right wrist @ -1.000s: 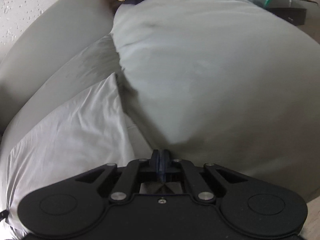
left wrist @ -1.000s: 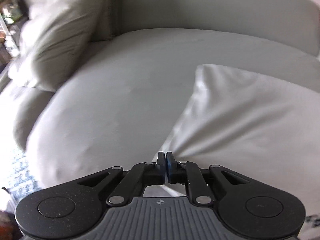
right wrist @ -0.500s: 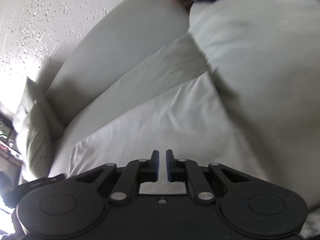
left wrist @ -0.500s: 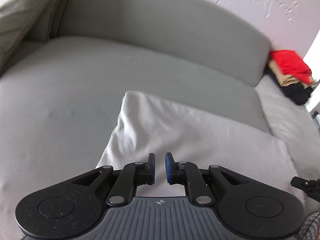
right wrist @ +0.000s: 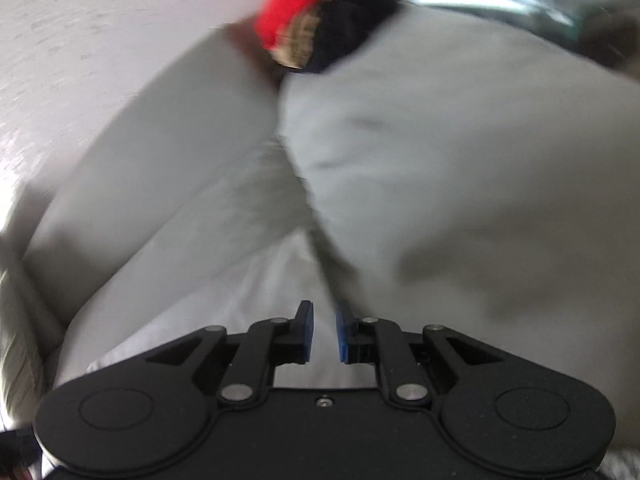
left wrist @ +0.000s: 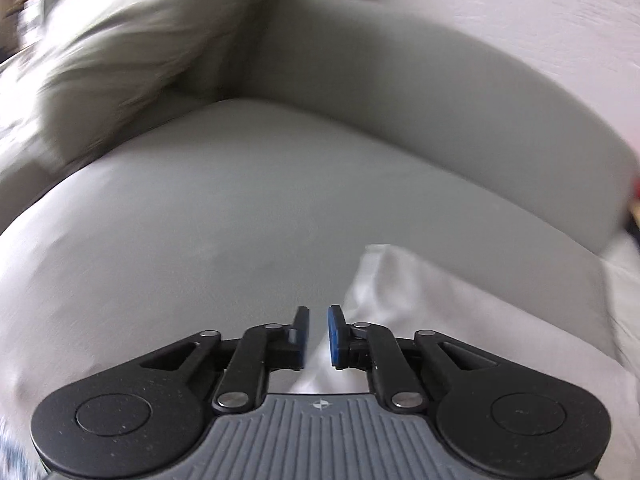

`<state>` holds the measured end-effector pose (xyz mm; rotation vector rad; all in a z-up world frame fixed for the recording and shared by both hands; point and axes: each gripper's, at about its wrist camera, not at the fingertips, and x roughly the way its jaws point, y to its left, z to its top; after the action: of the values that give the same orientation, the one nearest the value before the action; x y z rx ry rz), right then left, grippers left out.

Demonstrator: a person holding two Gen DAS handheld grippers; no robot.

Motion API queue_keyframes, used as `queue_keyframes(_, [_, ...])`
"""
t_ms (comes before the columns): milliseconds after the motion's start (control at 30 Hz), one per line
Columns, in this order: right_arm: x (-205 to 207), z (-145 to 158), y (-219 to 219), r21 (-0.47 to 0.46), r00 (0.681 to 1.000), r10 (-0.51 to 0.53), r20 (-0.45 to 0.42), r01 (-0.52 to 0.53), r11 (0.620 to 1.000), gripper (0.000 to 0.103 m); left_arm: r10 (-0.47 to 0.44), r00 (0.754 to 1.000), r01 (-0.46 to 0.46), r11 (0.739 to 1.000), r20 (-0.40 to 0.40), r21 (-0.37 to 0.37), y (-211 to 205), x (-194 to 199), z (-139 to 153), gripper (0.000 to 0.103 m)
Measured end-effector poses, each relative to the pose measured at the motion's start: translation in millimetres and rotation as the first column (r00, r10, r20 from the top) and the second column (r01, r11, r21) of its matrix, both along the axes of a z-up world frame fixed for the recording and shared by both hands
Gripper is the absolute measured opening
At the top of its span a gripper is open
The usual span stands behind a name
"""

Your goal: Fold clothes

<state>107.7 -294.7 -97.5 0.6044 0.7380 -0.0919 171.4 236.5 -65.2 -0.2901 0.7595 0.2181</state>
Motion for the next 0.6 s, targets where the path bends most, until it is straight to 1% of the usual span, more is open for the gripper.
queue_keyframes(33, [5, 3, 3, -0.009, 0.999, 0.033, 0.019, -0.033, 0.999, 0.013, -0.055, 0.998, 0.055, 0.998, 0.011, 0.002, -7, 5, 1, 0.01])
queue_keyframes(100, [21, 5, 10, -0.007, 0.996, 0.086, 0.035, -0.085, 0.996, 0.013, -0.166, 0.986, 0.165, 0.986, 0.018, 0.018, -20, 18, 2, 0.01])
queue_keyframes(200, [52, 1, 15, 0.03, 0.99, 0.139, 0.029, -0.14, 0.99, 0.013, -0.166, 0.986, 0.166, 0.985, -0.015, 0.045, -24, 40, -8, 0.011])
queue_keyframes(267, [63, -3, 21, 0.078, 0.986, 0.166, 0.025, -0.167, 0.983, 0.013, -0.164, 0.986, 0.166, 0.984, -0.037, 0.064, -27, 55, -15, 0.011])
queue_keyframes(367, [86, -21, 26, 0.202, 0.977, 0.214, 0.021, -0.214, 0.956, 0.014, -0.161, 0.984, 0.167, 0.982, -0.071, 0.091, -32, 77, -26, 0.011])
queue_keyframes(467, [104, -41, 26, 0.303, 0.971, 0.239, -0.02, -0.222, 0.927, 0.014, -0.157, 0.982, 0.168, 0.979, -0.104, 0.118, -37, 100, -36, 0.011])
queue_keyframes(533, [105, -42, 18, 0.258, 0.986, 0.162, -0.043, -0.146, 0.955, 0.011, -0.153, 0.98, 0.17, 0.976, -0.125, 0.136, -40, 115, -43, 0.012])
queue_keyframes(567, [105, -43, 14, 0.233, 0.991, 0.122, -0.054, -0.106, 0.967, 0.005, -0.151, 0.979, 0.171, 0.975, -0.136, 0.146, -41, 122, -46, 0.014])
queue_keyframes(600, [105, -44, 10, 0.208, 0.995, 0.081, -0.063, -0.066, 0.976, 0.004, -0.149, 0.978, 0.172, 0.973, -0.147, 0.155, -43, 129, -50, 0.012])
